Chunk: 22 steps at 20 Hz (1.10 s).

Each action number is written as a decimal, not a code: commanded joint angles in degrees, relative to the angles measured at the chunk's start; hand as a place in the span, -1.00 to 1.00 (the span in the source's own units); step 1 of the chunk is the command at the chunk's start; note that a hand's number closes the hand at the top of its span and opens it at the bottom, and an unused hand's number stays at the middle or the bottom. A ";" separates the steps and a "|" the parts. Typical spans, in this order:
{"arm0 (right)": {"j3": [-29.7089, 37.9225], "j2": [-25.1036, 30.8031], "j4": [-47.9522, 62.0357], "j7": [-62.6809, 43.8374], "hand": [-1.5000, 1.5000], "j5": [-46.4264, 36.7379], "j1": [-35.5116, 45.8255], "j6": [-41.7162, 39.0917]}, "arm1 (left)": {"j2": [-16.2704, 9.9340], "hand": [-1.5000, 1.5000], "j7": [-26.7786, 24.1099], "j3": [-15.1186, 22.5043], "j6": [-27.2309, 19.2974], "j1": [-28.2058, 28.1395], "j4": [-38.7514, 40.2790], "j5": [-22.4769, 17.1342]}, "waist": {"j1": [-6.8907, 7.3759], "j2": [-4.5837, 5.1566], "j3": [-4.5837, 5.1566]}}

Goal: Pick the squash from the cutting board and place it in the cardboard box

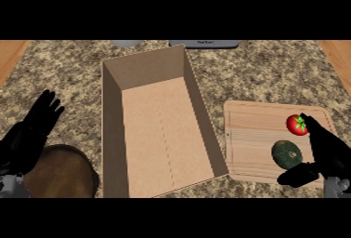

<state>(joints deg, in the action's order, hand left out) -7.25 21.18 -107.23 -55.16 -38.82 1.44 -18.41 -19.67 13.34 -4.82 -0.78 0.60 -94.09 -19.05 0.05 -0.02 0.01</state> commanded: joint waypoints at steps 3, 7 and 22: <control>2.10 -1.53 4.92 -1.00 -1.00 -1.37 2.45 -2.93 | 2.65 0.00 1.28 -0.09 -1.03 -0.37 -3.06 1.83 | 0.13 0.00 -0.01; 0.52 -3.42 5.31 -1.69 -1.00 -4.04 2.43 -3.34 | -0.06 0.00 -2.84 -4.66 6.06 0.10 5.43 -0.72 | 0.02 0.04 0.01; 4.47 -6.29 11.36 5.29 -1.00 -7.55 1.29 -3.36 | 3.42 0.00 2.94 -6.18 4.99 -0.08 -1.42 2.81 | 0.06 -0.01 -0.01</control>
<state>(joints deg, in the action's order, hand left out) -4.23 15.57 -98.06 -50.44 -45.46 1.21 -21.31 -16.25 15.84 -8.98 2.74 1.57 -94.64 -15.72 0.00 -0.02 -0.01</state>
